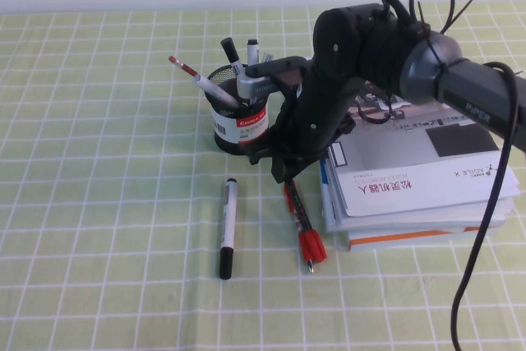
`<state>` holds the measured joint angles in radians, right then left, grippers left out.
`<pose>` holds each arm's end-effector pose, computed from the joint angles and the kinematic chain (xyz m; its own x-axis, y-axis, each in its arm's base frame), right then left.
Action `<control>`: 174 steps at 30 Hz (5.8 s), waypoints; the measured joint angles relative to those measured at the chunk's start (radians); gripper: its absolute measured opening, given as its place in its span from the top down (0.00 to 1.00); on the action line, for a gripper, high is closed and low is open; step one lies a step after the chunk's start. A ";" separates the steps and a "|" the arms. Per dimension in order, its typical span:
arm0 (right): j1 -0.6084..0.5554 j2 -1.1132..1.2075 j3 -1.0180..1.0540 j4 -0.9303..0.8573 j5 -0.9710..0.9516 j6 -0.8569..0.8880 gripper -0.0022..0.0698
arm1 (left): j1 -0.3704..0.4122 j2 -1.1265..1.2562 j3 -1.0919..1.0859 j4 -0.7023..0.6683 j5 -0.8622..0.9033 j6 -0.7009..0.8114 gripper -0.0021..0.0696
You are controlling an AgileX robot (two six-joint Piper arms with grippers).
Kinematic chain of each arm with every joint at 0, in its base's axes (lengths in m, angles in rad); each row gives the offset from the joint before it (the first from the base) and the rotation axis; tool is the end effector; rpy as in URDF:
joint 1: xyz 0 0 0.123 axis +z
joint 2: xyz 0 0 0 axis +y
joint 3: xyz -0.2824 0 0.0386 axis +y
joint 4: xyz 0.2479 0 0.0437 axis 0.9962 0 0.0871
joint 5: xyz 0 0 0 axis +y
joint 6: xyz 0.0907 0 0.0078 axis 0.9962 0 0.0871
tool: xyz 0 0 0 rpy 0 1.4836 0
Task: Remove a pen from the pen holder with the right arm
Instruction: 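Take a marker out of the pen holder and lay it on the table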
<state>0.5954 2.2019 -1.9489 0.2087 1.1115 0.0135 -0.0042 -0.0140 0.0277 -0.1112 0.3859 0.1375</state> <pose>0.3840 0.2805 0.2231 -0.8497 -0.4487 -0.2770 -0.5089 0.8353 0.2081 0.0521 -0.0040 0.1701 -0.3036 0.0357 -0.9521 0.0544 0.9983 0.0200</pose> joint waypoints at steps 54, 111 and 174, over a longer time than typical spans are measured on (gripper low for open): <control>0.061 -0.240 0.069 -0.096 -0.049 0.019 0.91 | 0.000 0.000 0.000 0.000 0.000 0.000 0.98; -0.479 -1.948 1.971 -0.153 -1.095 0.019 0.99 | 0.000 0.000 0.000 0.000 0.000 0.000 0.98; -0.485 -2.210 1.976 -0.151 -0.737 0.019 0.99 | 0.000 0.000 0.000 0.000 0.000 0.000 0.98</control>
<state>0.1105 -0.0083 0.0273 0.0579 0.3745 0.0321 -0.0042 -0.0140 0.0277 -0.1112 0.3855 0.1375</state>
